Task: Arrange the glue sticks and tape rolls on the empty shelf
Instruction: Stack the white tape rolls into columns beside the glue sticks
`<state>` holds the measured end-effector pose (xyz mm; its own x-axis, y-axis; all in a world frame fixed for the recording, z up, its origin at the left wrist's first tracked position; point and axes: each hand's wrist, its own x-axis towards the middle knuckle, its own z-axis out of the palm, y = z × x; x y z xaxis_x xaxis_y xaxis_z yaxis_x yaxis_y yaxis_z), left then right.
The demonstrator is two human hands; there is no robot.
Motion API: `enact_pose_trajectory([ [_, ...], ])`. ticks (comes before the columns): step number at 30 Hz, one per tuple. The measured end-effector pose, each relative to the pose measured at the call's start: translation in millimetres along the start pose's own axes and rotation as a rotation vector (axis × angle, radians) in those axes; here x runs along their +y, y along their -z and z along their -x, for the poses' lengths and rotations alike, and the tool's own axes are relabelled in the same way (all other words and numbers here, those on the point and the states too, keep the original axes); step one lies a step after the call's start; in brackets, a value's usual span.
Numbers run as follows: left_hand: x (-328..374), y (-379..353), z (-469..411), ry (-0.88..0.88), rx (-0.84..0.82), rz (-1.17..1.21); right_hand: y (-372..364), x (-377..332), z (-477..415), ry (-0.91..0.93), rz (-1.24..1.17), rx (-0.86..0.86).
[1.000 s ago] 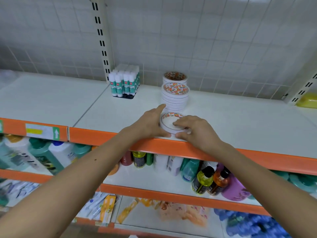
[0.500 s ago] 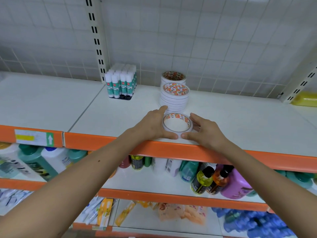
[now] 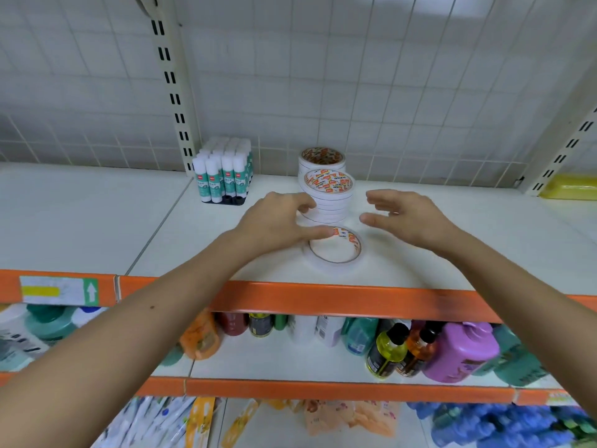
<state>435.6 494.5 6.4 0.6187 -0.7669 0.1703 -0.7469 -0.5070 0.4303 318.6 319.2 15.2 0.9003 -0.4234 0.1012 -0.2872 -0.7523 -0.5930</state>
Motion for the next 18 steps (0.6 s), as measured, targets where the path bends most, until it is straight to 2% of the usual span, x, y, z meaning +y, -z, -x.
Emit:
enact_pose_trajectory([
  [2, 0.3, 12.4, -9.3, -0.014, 0.134, 0.124, 4.7, -5.9, -11.3, 0.029, -0.002, 0.075],
  [5, -0.5, 19.9, -29.1, -0.016, 0.218, 0.164, 7.2, -10.7, -27.7, 0.043, -0.013, 0.146],
  [13, -15.4, 19.0, -96.1, 0.101, 0.179, 0.128, 12.8, 9.3, -89.1, 0.015, -0.005, 0.095],
  [18, -20.0, 12.9, -140.0, 0.219, 0.057, 0.028, 9.2, 15.3, -129.5, 0.006, -0.04, 0.039],
])
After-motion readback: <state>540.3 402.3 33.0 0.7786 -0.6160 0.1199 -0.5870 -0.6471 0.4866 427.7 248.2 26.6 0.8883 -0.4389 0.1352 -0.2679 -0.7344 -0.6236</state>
